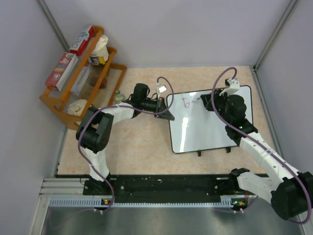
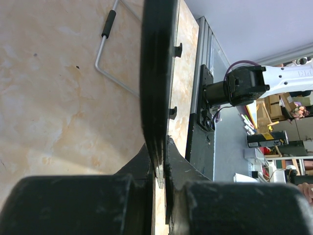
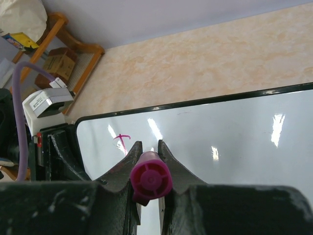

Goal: Write a sentence on the whiteboard

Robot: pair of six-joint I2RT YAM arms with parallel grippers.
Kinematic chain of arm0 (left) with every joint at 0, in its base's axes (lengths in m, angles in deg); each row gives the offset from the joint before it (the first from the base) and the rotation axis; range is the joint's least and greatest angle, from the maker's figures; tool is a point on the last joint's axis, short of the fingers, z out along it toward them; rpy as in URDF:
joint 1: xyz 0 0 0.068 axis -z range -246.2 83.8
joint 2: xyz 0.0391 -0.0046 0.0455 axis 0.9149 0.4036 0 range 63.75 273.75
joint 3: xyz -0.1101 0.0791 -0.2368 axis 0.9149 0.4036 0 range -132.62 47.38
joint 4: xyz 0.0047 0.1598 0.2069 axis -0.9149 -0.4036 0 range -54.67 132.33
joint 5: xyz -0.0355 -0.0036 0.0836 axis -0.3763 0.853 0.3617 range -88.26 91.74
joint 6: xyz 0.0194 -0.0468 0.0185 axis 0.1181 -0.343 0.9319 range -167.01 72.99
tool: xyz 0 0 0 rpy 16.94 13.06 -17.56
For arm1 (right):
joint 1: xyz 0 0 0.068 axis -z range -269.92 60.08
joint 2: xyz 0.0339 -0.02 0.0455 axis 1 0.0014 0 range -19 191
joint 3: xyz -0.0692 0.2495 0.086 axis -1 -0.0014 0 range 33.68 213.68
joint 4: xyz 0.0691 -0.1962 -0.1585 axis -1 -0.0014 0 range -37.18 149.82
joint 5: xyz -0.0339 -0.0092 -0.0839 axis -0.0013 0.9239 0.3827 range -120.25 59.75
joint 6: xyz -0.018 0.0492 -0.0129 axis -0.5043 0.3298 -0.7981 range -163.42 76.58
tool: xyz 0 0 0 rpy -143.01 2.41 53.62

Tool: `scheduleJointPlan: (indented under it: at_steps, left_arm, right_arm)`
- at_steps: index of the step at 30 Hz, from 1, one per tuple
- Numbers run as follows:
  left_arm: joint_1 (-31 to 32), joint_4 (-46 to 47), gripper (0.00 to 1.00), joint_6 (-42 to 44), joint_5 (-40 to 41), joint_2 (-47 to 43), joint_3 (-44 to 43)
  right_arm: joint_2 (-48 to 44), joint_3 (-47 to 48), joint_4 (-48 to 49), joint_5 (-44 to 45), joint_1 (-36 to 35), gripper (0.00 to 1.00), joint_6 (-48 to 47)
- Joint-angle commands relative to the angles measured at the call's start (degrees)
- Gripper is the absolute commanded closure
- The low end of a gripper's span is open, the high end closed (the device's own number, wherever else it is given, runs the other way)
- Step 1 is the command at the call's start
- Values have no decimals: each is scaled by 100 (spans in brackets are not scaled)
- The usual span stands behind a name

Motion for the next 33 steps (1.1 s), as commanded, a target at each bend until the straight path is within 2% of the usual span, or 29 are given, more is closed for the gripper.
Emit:
scheduleJointPlan:
  at_steps: [1, 18, 33]
  left_arm:
    - [144, -64, 100, 201, -49, 147, 91]
    - [144, -73, 100, 202, -57, 155, 91]
    - [145, -81, 100, 201, -40, 146, 100]
  right_arm:
    - [67, -67, 164, 81, 58, 100, -112]
    - [102, -242, 128, -358, 58, 100, -165]
    - [-135, -374, -109, -139, 58, 100, -288]
